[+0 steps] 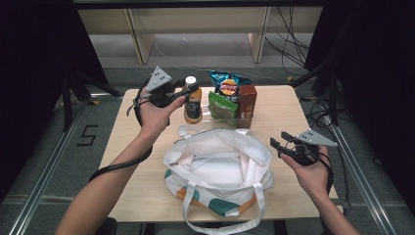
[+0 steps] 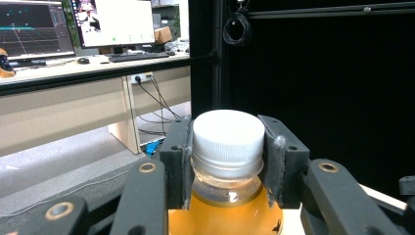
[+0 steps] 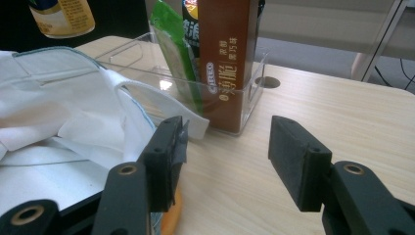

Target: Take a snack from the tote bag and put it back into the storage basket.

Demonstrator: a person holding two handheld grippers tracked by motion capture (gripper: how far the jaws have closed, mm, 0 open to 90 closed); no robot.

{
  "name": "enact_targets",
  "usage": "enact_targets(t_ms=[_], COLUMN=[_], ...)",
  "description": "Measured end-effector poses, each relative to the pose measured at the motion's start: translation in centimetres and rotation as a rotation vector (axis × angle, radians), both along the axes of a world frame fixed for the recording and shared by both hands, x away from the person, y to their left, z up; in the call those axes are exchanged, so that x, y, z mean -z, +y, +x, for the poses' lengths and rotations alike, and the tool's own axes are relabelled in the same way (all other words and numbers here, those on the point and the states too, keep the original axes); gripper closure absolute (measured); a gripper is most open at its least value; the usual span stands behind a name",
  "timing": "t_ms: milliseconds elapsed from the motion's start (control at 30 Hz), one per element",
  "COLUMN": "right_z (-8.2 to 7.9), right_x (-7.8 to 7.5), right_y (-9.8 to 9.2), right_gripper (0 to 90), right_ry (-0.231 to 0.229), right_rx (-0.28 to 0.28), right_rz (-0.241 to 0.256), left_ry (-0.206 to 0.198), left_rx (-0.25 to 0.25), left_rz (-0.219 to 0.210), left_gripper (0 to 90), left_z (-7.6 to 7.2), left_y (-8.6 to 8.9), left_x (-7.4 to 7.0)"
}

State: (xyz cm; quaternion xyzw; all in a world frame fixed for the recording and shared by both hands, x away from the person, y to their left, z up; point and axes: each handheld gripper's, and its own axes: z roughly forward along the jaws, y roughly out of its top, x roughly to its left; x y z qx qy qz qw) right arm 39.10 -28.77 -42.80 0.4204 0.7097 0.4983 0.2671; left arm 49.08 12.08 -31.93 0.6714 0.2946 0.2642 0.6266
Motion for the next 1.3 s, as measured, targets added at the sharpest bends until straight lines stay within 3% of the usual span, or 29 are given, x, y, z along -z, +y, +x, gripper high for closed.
enact_targets(t_ms=[1300], right_z=[0.0], right_x=[0.0], right_y=[0.0], right_gripper=[47.9], right_ry=[0.003], right_rx=[-0.002], right_rz=[-0.004], left_ry=[0.021], left_rx=[-0.032], left_rz=[0.025], left_gripper=[58.5], left_z=[2.3], left_y=[0.1], left_x=[1.6])
